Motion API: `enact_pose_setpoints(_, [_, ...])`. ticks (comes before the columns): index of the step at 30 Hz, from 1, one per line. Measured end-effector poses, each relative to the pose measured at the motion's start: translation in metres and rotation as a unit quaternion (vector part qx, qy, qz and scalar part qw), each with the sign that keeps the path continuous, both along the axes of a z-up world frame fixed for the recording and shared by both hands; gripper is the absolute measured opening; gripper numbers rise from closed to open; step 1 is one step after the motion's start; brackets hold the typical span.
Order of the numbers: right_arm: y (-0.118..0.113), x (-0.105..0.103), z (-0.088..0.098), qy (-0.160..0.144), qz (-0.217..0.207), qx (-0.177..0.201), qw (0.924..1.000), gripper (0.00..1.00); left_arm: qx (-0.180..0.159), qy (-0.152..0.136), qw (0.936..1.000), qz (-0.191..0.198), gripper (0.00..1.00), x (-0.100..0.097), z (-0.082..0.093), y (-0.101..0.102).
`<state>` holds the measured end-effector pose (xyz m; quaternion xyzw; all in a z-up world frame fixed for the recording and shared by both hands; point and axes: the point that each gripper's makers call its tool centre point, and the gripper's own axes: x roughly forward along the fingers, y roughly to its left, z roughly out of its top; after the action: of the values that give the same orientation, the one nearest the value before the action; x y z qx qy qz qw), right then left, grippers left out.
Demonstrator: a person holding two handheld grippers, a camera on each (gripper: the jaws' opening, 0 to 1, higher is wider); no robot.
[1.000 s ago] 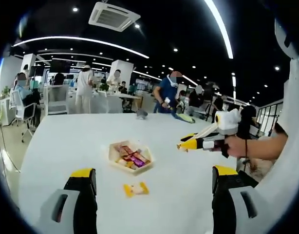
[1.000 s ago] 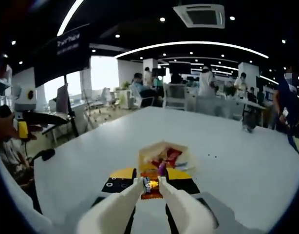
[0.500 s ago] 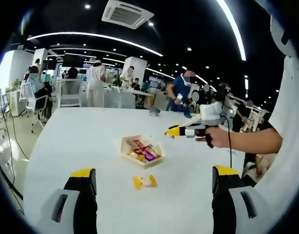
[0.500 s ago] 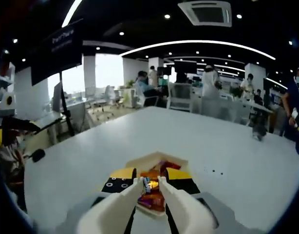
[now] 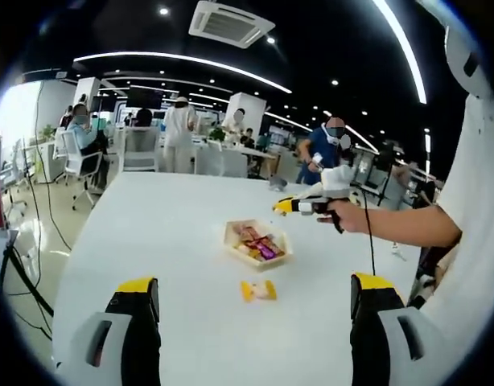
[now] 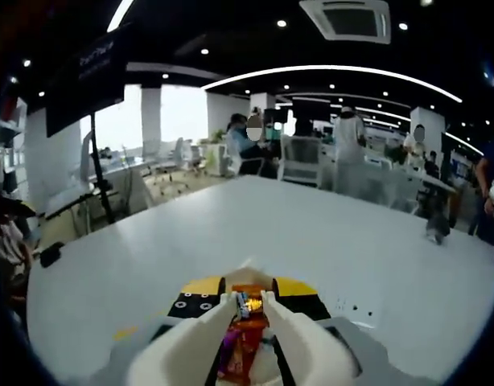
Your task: Place the target food into the container with the food tongs after gripping and lifting it, then release it inside without dropping or visibly crushing the food.
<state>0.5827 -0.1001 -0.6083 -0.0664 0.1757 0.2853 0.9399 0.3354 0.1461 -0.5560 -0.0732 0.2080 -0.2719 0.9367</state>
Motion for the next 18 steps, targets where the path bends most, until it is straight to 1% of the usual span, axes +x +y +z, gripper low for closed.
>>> enact_pose_setpoints(2, [0.004,-0.001,-0.002,0.004,0.013,-0.002,0.9999,0.26,-0.001,-0.001,1.0,0.003,0.99,-0.001,0.001,0.003])
enact_pose_setpoints(3, [0.003,-0.001,-0.003,0.011,0.007,0.0,0.9999,0.27,-0.001,-0.002,1.0,0.006,0.99,-0.002,0.002,0.005])
enact_pose_setpoints(7, [0.001,-0.006,-0.003,0.015,0.005,0.001,0.9999,0.27,-0.002,-0.005,0.9999,0.01,0.99,-0.001,0.003,0.007])
enact_pose_setpoints(10, [-0.003,-0.014,0.0,0.02,0.0,0.011,0.9997,0.28,-0.005,-0.009,0.9999,0.008,0.99,-0.001,0.005,0.005])
enact_pose_setpoints(13, [-0.007,-0.021,0.001,0.018,-0.004,0.002,0.9998,0.28,-0.006,-0.013,0.9999,0.003,0.99,-0.002,0.007,0.002])
enact_pose_setpoints(16, [-0.011,-0.028,0.005,0.02,-0.009,0.009,0.9997,0.28,-0.009,-0.018,0.9998,-0.001,0.99,-0.005,0.01,-0.002])
enact_pose_setpoints(18, [-0.014,-0.033,0.006,0.018,-0.012,0.003,0.9998,0.28,-0.009,-0.02,0.9998,-0.003,0.99,-0.006,0.011,-0.002])
